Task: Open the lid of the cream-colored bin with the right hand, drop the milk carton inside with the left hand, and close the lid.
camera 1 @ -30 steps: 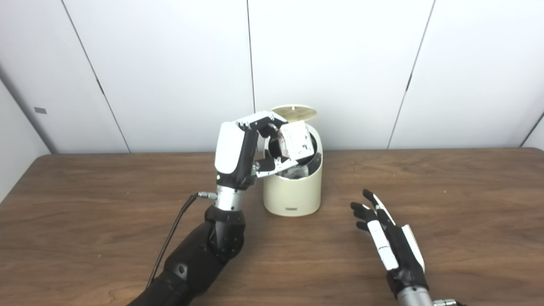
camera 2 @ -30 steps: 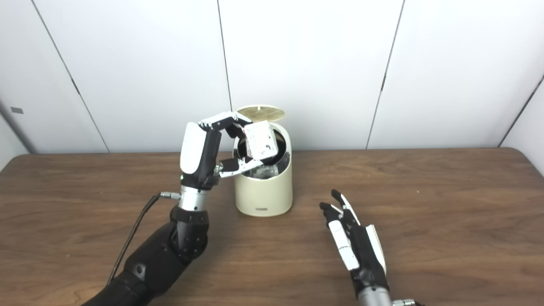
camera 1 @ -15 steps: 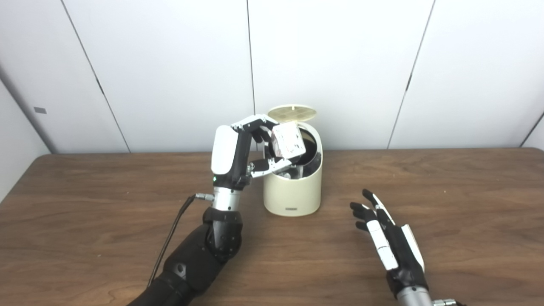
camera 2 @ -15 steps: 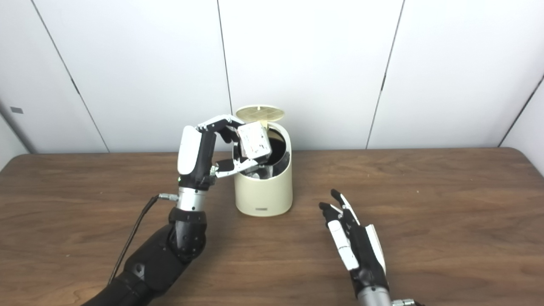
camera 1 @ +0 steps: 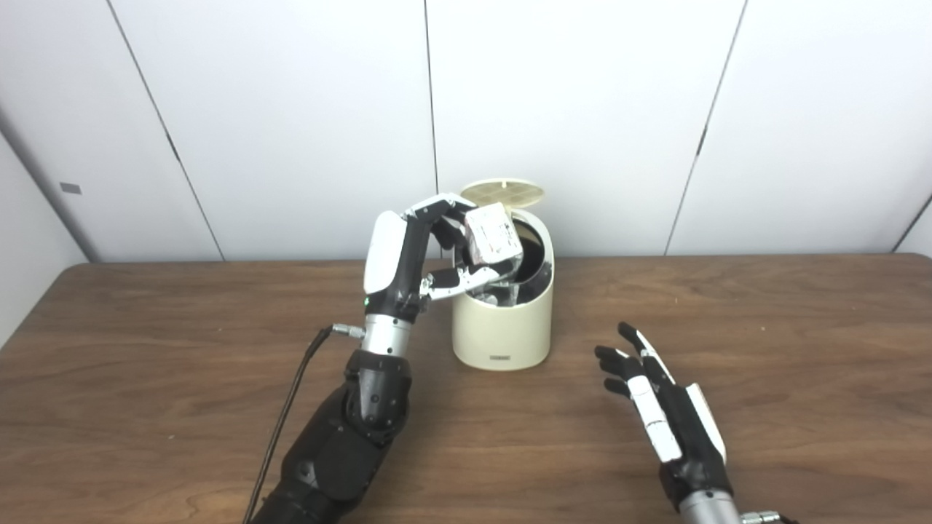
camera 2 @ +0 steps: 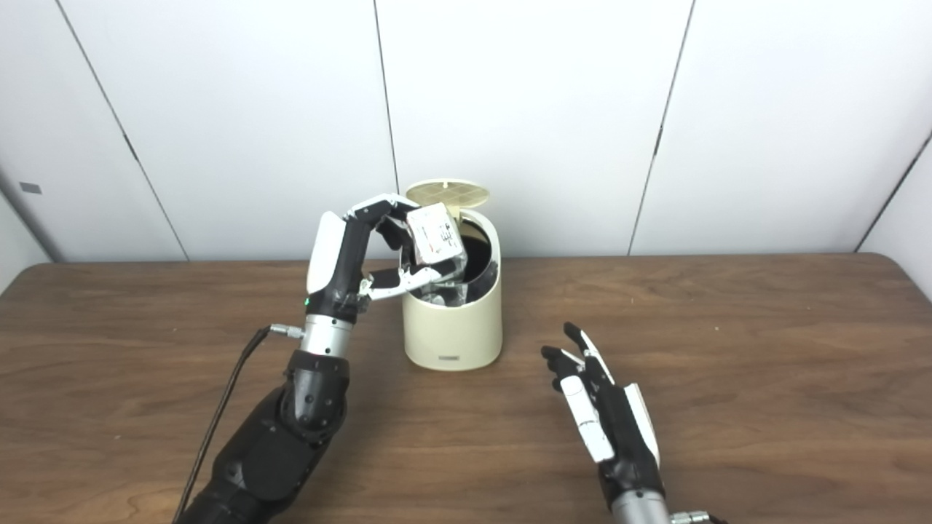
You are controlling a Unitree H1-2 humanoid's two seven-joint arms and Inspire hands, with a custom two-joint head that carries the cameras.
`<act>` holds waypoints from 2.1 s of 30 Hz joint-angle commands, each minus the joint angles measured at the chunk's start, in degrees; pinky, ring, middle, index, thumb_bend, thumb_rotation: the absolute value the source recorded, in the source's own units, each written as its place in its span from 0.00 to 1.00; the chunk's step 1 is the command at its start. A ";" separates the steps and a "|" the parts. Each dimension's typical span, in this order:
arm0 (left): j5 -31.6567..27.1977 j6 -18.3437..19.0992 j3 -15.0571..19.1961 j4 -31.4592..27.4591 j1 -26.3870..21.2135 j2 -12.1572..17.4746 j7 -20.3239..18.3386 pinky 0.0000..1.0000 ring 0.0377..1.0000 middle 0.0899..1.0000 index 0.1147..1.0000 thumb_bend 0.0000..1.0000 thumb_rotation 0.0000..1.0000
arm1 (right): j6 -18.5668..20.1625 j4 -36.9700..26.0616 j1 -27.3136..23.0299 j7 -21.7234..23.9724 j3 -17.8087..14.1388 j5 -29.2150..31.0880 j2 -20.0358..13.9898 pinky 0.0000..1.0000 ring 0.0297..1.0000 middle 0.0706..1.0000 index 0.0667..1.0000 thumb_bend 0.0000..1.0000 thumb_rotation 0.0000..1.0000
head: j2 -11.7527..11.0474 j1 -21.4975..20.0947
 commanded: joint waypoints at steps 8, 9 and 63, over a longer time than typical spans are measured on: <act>2.00 -0.69 2.74 -3.41 -1.49 -1.44 -4.01 0.40 0.42 0.50 0.55 1.00 0.06 | -0.55 -2.56 -1.12 0.10 0.11 -0.33 -0.05 0.80 0.84 0.78 0.92 0.52 0.95 | 0.22 -0.07; 2.22 -0.76 2.97 -3.43 -1.46 -1.49 -4.22 0.40 0.42 0.50 0.56 1.00 0.06 | -0.55 -2.53 -1.17 0.10 0.09 -0.27 -0.04 0.80 0.84 0.77 0.92 0.52 0.94 | 0.22 -0.07; -14.49 35.96 16.92 -42.33 27.55 -3.89 -25.85 0.92 0.93 0.95 0.95 0.59 0.99 | 4.33 10.70 -39.00 4.15 8.70 -24.27 -10.85 0.81 0.97 0.98 0.81 0.57 0.79 | 1.11 0.37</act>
